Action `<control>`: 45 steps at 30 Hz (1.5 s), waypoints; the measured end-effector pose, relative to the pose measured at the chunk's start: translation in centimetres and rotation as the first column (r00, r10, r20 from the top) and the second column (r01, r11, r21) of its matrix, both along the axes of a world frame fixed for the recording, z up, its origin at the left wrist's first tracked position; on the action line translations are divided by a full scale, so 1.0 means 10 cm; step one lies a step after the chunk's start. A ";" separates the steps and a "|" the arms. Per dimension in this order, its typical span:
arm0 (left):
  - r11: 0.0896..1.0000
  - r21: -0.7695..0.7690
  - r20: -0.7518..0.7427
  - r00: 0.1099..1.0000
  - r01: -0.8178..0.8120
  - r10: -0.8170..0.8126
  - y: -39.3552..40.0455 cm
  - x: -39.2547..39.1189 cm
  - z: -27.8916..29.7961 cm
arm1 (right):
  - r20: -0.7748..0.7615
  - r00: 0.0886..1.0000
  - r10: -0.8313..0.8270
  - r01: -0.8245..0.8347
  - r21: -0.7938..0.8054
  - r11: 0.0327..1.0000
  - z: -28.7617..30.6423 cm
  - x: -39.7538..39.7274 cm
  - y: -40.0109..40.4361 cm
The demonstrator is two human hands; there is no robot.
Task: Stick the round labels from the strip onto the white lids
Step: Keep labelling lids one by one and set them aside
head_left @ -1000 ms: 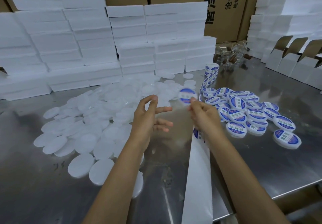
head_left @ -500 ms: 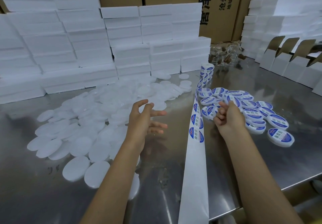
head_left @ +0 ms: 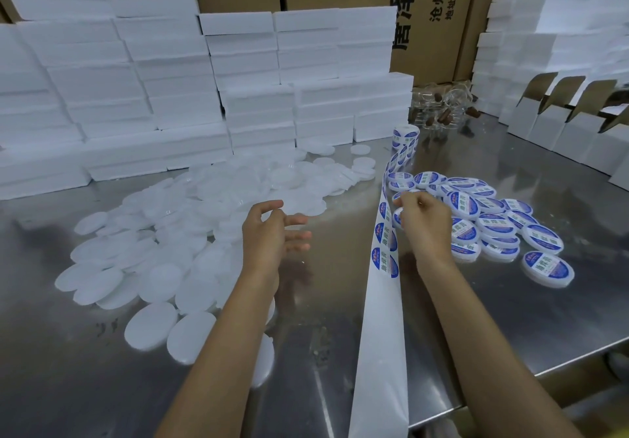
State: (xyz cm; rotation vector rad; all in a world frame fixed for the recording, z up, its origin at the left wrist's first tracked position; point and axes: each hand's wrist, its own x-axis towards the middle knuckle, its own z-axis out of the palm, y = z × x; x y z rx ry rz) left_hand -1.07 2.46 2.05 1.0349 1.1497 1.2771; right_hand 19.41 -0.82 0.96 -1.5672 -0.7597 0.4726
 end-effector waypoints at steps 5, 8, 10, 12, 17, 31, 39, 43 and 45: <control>0.998 -0.029 0.000 0.999 -0.049 0.049 0.03 -0.01 -0.01 | 0.537 0.842 0.053 -0.115 0.083 0.990 -0.03 -0.27 0.07; 0.996 -0.043 -0.022 0.996 -0.083 0.082 0.07 -0.02 -0.02 | 0.678 0.703 0.214 -0.248 -0.049 0.968 -0.01 -0.39 0.30; 0.993 -0.046 -0.041 0.994 -0.105 0.103 0.09 -0.04 -0.03 | 0.697 0.613 0.373 -0.280 -0.249 0.927 -0.01 -0.45 0.47; 0.993 -0.043 -0.026 0.994 -0.109 0.108 0.10 -0.05 -0.03 | 0.660 0.576 0.482 -0.299 -0.379 0.876 -0.04 -0.49 0.63; 0.996 -0.014 -0.065 0.994 -0.085 0.084 0.08 0.01 -0.05 | 0.651 0.610 0.452 -0.296 -0.342 0.892 -0.13 -0.51 0.77; 0.989 0.087 -0.130 0.985 0.123 -0.111 0.02 0.02 -0.01 | 0.285 0.644 0.711 -0.721 -0.085 0.687 0.22 -0.38 0.25; 0.951 0.131 0.070 0.954 0.281 -0.291 -0.05 0.07 0.03 | 0.196 0.799 0.568 -0.588 0.061 0.806 0.09 -0.41 0.09; 0.936 0.157 0.182 0.922 0.315 -0.341 -0.06 0.07 0.05 | 0.369 0.921 0.126 -0.200 0.169 0.965 0.00 -0.16 -0.05; 0.939 0.154 0.175 0.927 0.308 -0.333 -0.06 0.07 0.04 | 0.422 0.903 0.086 -0.141 0.101 0.985 -0.05 -0.04 -0.13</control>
